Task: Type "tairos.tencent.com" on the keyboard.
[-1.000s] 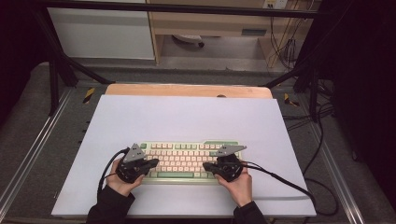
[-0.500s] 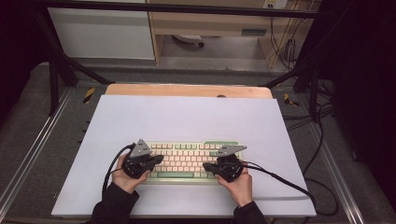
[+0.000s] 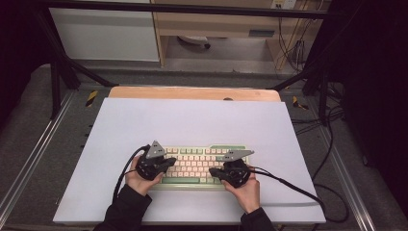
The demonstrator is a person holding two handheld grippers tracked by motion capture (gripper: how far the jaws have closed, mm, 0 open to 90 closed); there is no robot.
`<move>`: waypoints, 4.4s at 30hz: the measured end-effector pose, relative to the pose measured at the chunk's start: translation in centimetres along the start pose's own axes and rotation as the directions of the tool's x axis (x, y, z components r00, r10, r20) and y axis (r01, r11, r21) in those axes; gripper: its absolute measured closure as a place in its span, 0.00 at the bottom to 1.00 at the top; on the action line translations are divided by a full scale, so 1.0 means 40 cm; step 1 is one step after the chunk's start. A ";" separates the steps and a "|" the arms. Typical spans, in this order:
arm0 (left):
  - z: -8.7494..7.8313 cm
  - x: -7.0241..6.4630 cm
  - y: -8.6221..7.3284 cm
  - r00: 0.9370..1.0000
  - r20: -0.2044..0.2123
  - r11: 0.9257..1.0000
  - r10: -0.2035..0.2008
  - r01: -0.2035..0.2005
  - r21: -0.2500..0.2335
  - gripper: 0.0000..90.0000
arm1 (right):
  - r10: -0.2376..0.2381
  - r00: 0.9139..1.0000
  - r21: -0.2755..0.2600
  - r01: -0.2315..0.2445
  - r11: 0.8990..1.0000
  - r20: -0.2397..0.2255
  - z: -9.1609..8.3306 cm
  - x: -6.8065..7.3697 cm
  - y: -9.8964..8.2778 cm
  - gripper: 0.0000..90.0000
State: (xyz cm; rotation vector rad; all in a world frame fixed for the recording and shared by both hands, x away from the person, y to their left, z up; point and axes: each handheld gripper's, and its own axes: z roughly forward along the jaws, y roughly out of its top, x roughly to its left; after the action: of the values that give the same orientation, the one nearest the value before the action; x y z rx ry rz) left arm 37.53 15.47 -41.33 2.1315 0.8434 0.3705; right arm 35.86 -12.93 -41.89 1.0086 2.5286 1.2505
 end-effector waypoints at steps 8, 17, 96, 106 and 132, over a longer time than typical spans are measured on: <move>0.027 -0.005 0.002 1.000 -0.005 1.000 0.003 -0.003 0.014 1.00 | 0.001 1.000 0.001 -0.001 1.000 -0.001 0.000 0.000 0.000 1.00; 0.047 -0.007 -0.002 1.000 -0.004 1.000 0.007 -0.007 0.024 1.00 | 0.001 1.000 -0.001 -0.001 1.000 0.000 -0.001 0.000 0.000 1.00; -0.004 0.050 -0.054 0.999 -0.046 0.999 -0.027 0.028 0.022 1.00 | -0.003 1.000 0.002 0.003 1.000 0.002 -0.005 0.000 0.000 1.00; -0.024 0.044 -0.048 0.999 -0.040 1.000 -0.027 0.027 0.005 1.00 | -0.006 1.000 -0.008 0.006 1.000 0.001 -0.009 0.001 0.001 1.00; -0.122 0.067 -0.111 0.998 -0.027 0.998 -0.062 0.061 -0.034 1.00 | -0.008 0.999 -0.021 0.008 1.000 -0.032 0.003 0.027 0.024 1.00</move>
State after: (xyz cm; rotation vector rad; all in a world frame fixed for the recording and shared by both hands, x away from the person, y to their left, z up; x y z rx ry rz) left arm 35.04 22.12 -41.67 2.0696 0.9102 0.3807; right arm 35.58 -11.75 -41.08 0.9808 2.5346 1.2984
